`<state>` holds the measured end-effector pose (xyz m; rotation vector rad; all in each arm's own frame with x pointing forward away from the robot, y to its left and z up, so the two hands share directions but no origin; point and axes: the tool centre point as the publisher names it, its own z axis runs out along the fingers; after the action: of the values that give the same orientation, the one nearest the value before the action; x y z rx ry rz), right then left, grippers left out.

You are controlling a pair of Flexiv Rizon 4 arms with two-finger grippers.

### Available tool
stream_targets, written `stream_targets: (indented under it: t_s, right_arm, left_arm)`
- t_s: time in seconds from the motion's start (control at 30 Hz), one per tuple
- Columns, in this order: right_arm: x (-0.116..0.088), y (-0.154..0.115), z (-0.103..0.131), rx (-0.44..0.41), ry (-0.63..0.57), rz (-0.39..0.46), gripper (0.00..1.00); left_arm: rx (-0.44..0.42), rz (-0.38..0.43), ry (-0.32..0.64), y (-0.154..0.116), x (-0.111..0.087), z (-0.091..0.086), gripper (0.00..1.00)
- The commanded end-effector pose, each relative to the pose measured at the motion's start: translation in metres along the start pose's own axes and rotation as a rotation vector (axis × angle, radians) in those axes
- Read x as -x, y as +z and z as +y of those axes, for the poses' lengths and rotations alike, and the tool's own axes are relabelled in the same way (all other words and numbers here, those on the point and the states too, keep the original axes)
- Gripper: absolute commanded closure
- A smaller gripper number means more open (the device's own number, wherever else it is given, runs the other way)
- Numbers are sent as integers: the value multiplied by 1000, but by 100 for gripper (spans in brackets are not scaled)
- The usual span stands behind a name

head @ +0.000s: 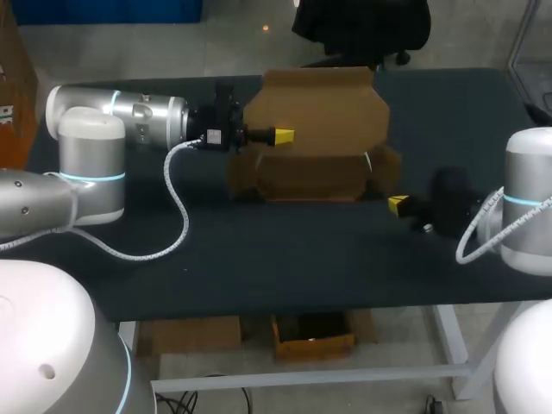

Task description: Assemble the packaging by folding the flat box into shape, placing the metal phone stand inside, and closing the box properly

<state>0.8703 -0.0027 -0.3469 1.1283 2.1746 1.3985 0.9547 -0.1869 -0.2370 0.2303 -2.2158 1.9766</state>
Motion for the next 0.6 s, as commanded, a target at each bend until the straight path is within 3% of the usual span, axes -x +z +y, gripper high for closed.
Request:
stream_targets:
  t_s: [0.03,0.17,0.23,0.6]
  right_arm:
    - [5,-13,-1,-19,-12,91,97]
    - [17,-15,-5,-43,-25,95,75]
    - [23,-16,-7,-51,-27,94,71]
    - [58,0,-5,-104,-66,41,60]
  left_arm:
    - [-2,-1,0,2,1,4,100]
    - [-2,-1,0,2,1,4,100]
    - [-2,-1,0,2,1,4,100]
    - [-2,-1,0,2,1,4,100]
